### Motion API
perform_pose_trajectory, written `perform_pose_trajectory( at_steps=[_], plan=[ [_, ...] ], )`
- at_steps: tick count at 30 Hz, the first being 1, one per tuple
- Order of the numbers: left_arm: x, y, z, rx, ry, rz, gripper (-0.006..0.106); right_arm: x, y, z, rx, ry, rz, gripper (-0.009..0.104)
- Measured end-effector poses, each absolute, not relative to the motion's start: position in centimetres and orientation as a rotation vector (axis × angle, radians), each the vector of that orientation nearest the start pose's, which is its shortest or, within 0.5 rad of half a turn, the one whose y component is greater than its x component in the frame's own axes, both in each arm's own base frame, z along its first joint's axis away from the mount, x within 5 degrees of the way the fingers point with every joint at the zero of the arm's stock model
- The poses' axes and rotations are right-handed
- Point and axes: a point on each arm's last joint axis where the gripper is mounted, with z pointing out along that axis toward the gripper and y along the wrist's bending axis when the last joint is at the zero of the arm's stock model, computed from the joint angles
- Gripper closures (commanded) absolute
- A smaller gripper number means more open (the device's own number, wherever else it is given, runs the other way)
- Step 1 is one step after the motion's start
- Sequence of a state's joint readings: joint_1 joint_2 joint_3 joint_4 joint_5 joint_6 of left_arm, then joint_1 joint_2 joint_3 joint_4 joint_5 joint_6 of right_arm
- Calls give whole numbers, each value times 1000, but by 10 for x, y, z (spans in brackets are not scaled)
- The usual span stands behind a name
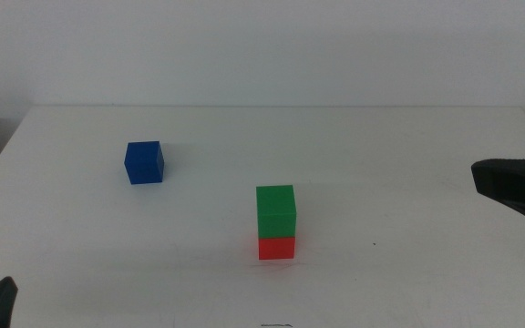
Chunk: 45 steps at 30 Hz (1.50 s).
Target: Stack red cubes first, then green, then blue cubes in a specific spot.
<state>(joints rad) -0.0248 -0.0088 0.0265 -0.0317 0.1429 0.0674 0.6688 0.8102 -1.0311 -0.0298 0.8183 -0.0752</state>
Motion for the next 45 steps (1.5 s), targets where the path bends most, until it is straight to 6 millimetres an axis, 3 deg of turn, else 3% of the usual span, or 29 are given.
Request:
perform_pose_trajectory(
  at_steps=[3,6,10,12,15,19,25,32,37,45],
  plan=[
    [62,-2,209,61,1683,11,7,115,88,407,-770,1951,326,6],
    [79,-2,254,101,1712,56,7,115,88,407,-770,1951,326,6],
    [117,-1,313,145,1790,109,7,115,88,407,-770,1951,326,6],
    [135,-1,332,148,1864,115,7,115,88,407,-770,1951,326,6],
    [163,0,358,148,1991,120,7,115,88,407,-770,1951,326,6],
    [199,0,372,151,2241,125,7,115,88,407,-770,1951,326,6],
    [253,-3,383,144,2467,83,7,115,88,407,-770,1951,326,6],
    [314,-14,375,112,2568,-2,7,115,88,407,-770,1951,326,6],
    [357,-34,353,82,2638,-44,7,115,88,407,-770,1951,326,6],
    [405,-48,305,79,2779,-60,7,115,88,407,-770,1951,326,6]
  ],
)
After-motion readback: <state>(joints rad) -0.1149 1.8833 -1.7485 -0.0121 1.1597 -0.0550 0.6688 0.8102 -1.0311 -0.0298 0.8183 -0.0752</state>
